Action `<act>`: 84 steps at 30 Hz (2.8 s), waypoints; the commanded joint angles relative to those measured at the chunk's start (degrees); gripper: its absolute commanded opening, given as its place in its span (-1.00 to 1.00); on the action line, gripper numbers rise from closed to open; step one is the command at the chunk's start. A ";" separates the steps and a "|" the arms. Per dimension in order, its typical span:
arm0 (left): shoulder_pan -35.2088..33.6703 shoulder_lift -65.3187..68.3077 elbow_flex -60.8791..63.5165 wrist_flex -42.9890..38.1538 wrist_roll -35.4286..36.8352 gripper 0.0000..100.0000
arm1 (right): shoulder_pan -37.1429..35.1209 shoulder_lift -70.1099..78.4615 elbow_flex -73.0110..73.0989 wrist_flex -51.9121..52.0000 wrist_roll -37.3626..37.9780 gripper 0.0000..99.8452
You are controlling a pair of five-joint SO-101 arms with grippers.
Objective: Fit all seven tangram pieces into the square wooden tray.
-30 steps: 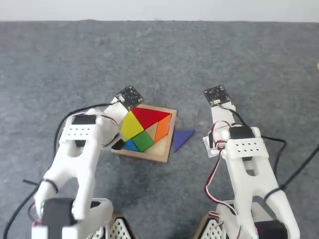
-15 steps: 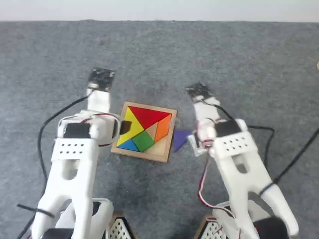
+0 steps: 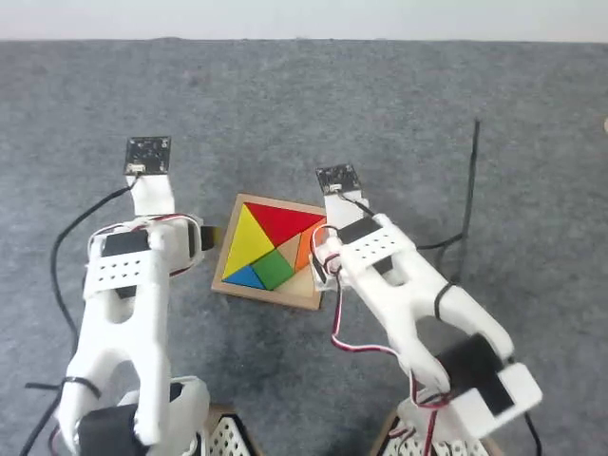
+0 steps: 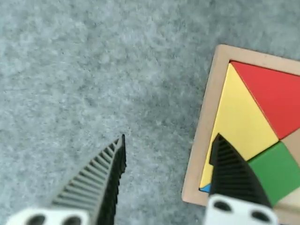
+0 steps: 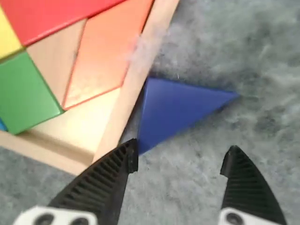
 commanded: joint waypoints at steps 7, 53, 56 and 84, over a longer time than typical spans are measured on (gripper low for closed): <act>0.00 0.00 -1.71 -1.05 -0.70 -0.45 | 4.70 7.34 -3.16 -6.99 -5.54 -0.41; 4.22 0.44 1.01 -3.43 -2.29 -0.45 | 35.38 8.57 -15.91 5.67 2.64 -0.41; 4.22 0.44 1.01 -3.43 -2.29 -0.45 | 32.92 10.42 -15.74 7.16 4.22 -0.41; 4.22 0.44 1.10 -3.43 -2.46 -0.45 | 15.69 -0.48 -10.73 13.49 4.48 -0.57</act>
